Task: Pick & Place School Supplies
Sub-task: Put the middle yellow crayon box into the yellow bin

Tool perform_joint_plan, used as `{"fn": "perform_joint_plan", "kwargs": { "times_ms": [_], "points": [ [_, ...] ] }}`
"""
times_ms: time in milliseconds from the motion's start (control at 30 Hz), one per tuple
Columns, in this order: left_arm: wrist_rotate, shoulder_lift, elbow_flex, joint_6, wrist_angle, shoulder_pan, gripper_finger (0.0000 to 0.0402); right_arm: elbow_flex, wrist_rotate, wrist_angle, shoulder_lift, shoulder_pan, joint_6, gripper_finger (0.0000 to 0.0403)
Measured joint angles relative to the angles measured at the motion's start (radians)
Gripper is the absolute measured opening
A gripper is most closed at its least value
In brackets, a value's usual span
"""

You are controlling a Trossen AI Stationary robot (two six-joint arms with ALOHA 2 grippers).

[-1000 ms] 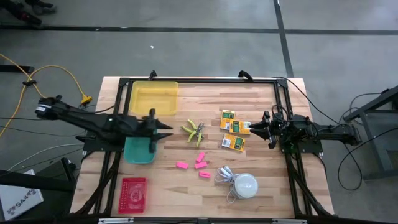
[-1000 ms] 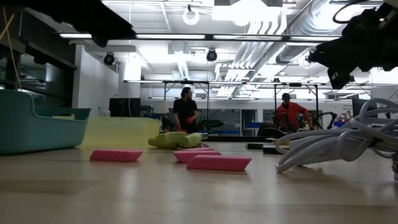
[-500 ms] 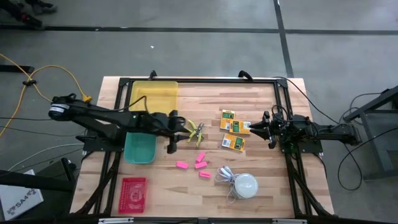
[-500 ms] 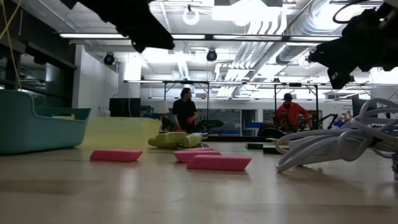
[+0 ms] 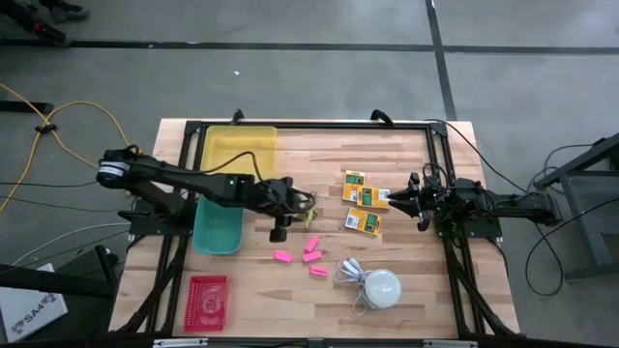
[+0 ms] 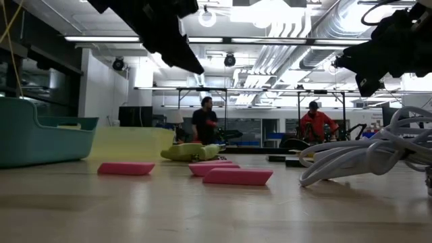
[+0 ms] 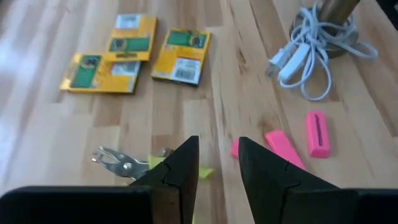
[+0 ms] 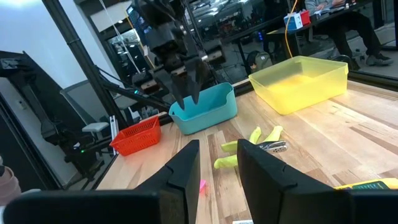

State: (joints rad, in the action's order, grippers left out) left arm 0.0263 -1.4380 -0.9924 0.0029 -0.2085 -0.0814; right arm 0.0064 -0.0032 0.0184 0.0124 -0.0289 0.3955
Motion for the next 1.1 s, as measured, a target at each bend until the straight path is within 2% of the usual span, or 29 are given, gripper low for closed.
{"fn": "perform_joint_plan", "kwargs": {
  "times_ms": [233, 600, 700, 933, 1100],
  "points": [
    [-0.029, -0.077, -0.052, -0.015, -0.024, -0.006, 0.0108, 0.000, 0.000, 0.000, 0.000, 0.000, 0.000, 0.0095],
    [-0.061, -0.210, -0.281, -0.010, -0.292, -0.006, 0.0108, 0.000, 0.000, 0.000, 0.000, 0.000, 0.000, 0.0095],
    [-0.063, -0.231, -0.290, 0.008, -0.305, -0.003, 0.0108, 0.000, 0.000, 0.000, 0.000, 0.000, 0.000, 0.0095],
    [-0.125, -0.264, -0.290, 0.155, -0.281, 0.028, 0.0108, 0.000, 0.000, 0.000, 0.000, 0.000, 0.000, 0.0095],
    [-0.103, -0.263, -0.290, 0.211, -0.258, 0.045, 0.0108, 0.000, 0.000, 0.000, 0.000, 0.000, 0.000, 0.0095]
  ]
}}
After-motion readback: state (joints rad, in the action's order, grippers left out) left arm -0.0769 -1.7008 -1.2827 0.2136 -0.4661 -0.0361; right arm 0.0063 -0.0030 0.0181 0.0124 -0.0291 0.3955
